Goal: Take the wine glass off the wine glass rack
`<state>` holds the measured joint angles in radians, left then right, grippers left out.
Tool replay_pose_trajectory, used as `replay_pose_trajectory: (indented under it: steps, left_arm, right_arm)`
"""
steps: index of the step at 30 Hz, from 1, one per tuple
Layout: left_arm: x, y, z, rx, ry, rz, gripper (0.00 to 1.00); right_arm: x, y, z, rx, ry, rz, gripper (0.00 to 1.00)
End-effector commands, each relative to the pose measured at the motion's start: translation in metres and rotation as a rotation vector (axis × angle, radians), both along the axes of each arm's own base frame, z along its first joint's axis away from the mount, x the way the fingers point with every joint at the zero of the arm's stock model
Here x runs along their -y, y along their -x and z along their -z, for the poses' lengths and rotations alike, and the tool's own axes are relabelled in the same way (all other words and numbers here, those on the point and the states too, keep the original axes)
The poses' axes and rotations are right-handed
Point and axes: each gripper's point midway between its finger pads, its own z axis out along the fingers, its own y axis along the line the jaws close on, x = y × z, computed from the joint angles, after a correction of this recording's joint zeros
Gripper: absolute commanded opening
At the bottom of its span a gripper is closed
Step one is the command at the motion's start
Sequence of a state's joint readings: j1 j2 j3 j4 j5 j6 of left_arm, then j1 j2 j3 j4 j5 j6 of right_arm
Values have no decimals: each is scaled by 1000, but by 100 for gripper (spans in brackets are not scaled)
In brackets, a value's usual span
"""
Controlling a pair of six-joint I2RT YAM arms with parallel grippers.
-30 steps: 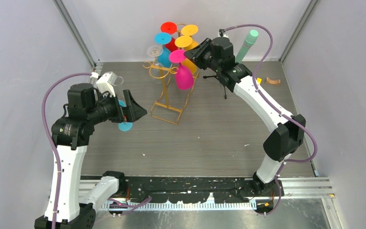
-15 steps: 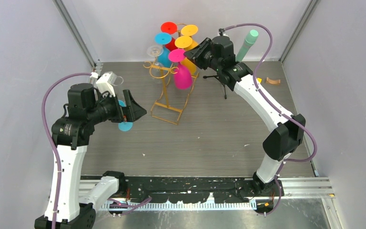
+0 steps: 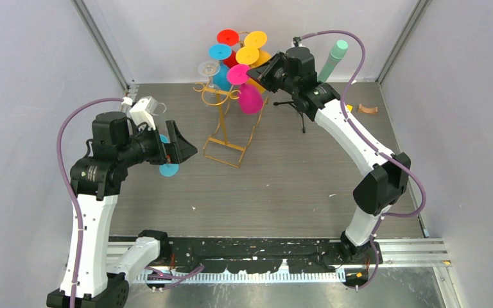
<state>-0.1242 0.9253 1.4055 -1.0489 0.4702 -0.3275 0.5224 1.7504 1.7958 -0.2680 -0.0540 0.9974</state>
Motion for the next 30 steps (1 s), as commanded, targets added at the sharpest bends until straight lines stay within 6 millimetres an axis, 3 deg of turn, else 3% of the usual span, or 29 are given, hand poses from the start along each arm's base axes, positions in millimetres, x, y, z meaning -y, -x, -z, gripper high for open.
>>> replay_pose_trajectory:
  steps: [1, 6, 12, 17, 24, 30]
  left_arm:
    - [-2, -1, -1, 25, -23, 2, 100]
    - [-4, -2, 0, 24, -29, -6, 100]
    - [-5, -3, 1, 22, -33, -12, 100]
    - [-5, -2, 0, 23, -34, -15, 100]
    - [-6, -3, 1, 22, -34, -19, 100]
    - [-6, -3, 1, 24, -36, -23, 100]
  right_arm:
    - [7, 6, -27, 61, 11, 6, 0]
    - [7, 9, -35, 69, -1, 1, 2]
    - [7, 14, -37, 63, -26, -9, 24]
    - [7, 17, -26, 34, -25, -12, 32]
    - [3, 23, -24, 20, -53, -40, 28]
    - [0, 22, -27, 9, -89, -41, 5]
